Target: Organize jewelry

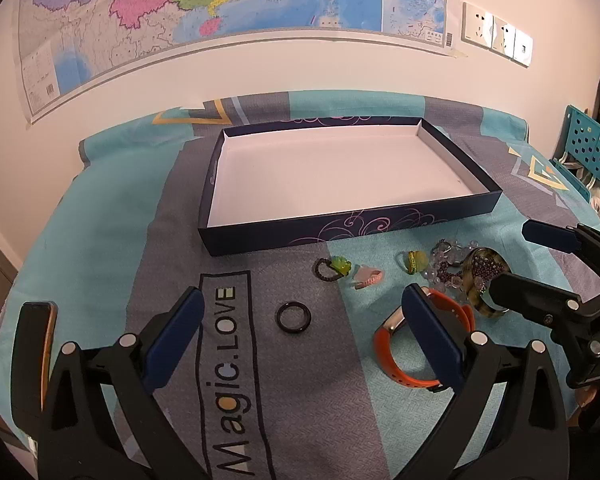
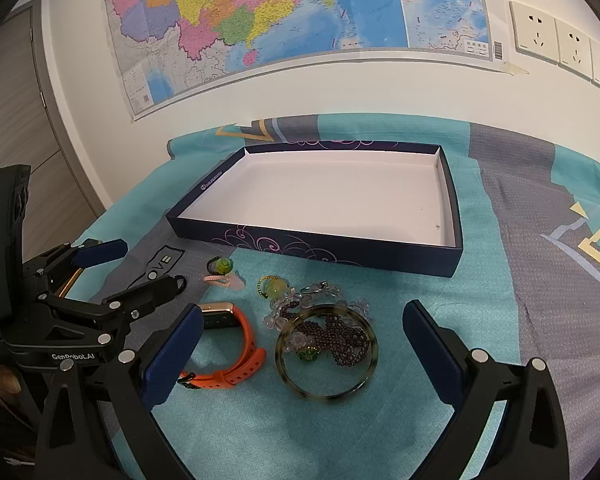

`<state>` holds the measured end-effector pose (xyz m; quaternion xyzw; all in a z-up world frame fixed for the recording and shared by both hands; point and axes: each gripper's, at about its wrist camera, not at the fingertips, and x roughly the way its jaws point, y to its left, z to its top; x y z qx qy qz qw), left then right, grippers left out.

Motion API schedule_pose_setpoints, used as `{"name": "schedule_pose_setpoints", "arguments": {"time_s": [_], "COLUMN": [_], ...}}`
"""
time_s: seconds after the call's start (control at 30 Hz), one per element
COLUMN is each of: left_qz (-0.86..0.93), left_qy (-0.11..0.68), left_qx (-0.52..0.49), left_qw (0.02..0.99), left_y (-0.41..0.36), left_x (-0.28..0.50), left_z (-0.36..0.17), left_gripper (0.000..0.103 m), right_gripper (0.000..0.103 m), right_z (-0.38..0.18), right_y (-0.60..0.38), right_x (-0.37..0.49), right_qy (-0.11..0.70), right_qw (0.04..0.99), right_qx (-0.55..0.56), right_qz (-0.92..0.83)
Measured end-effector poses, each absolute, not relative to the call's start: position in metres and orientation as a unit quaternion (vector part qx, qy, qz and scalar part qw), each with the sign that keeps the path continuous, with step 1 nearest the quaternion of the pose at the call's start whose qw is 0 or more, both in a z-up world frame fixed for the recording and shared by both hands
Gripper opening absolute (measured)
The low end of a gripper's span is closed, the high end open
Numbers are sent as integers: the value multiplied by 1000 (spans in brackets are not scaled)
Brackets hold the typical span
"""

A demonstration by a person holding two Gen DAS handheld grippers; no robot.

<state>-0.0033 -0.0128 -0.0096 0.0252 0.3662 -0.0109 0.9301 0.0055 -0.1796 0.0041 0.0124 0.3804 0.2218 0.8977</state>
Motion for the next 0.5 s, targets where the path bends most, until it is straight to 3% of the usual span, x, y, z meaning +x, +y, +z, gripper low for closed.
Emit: {"name": "schedule_pose_setpoints", "arguments": {"time_s": [0.5], "left_qz": [-17], "left_qy": [373], "left_qx": [25], "left_qw": [927], "left_y": [-13], "left_x": [-1], "left_z": [-12], "left_gripper": [97], "right_gripper": [97], "right_z": [3], "right_y": [-180], "right_x": [6], "right_qy": [385], "right_qw": [896], "right_qx": [10], "right_qz": [223]}}
